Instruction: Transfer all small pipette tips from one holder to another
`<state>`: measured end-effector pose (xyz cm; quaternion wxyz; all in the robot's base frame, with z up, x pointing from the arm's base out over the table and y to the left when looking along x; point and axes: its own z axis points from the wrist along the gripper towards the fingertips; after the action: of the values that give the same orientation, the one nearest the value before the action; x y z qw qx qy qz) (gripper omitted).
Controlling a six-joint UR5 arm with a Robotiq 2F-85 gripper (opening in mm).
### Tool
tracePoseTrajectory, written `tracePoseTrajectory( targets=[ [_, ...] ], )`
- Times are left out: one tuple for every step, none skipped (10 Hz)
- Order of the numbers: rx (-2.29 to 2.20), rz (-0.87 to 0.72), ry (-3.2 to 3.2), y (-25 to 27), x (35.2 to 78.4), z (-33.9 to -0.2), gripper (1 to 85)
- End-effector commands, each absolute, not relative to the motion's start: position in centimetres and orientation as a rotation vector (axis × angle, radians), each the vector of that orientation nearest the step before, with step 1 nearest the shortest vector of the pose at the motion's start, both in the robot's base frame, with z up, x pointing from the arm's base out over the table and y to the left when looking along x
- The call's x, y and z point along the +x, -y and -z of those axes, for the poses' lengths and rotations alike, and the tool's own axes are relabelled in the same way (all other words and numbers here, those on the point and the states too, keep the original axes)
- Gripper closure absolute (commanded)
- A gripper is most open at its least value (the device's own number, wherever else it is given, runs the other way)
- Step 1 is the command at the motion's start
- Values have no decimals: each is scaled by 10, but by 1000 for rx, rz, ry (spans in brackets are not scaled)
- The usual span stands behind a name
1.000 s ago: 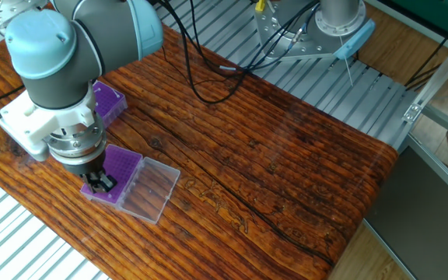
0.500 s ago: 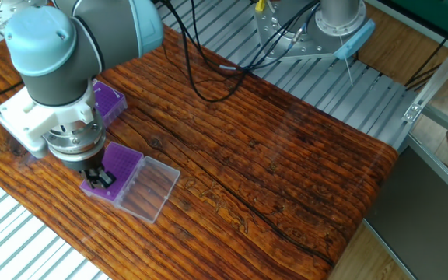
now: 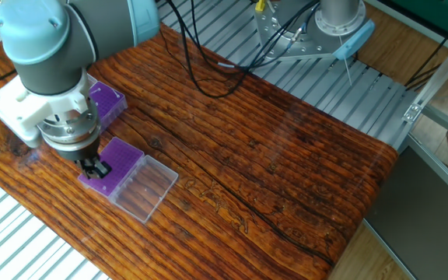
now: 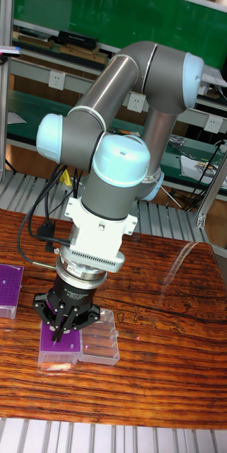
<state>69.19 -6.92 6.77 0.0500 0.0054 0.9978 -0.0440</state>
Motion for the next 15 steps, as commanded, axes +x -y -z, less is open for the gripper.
tracePoseTrajectory(
  targets=[
    [26,113,-3033,72,690,-76,847],
    [33,106,-3032,75,690,-79,847],
    [43,100,-3031,76,689,-82,847],
    [55,95,-3028,78,688,-85,847],
    [52,97,-3028,83,687,-88,847],
    [38,101,-3028,90,688,-92,847],
    [27,99,-3031,96,687,-95,847],
    [20,99,-3032,101,685,-98,847],
    [13,112,-3035,108,680,-100,847],
    [5,131,-3042,116,673,-104,847],
    [-9,146,-3047,126,668,-105,847],
    [-19,151,-3047,134,664,-105,847],
    [-28,163,-3048,142,659,-105,847],
    [-40,159,-3047,148,655,-104,847],
    [-54,148,-3043,153,652,-103,847]
  ],
)
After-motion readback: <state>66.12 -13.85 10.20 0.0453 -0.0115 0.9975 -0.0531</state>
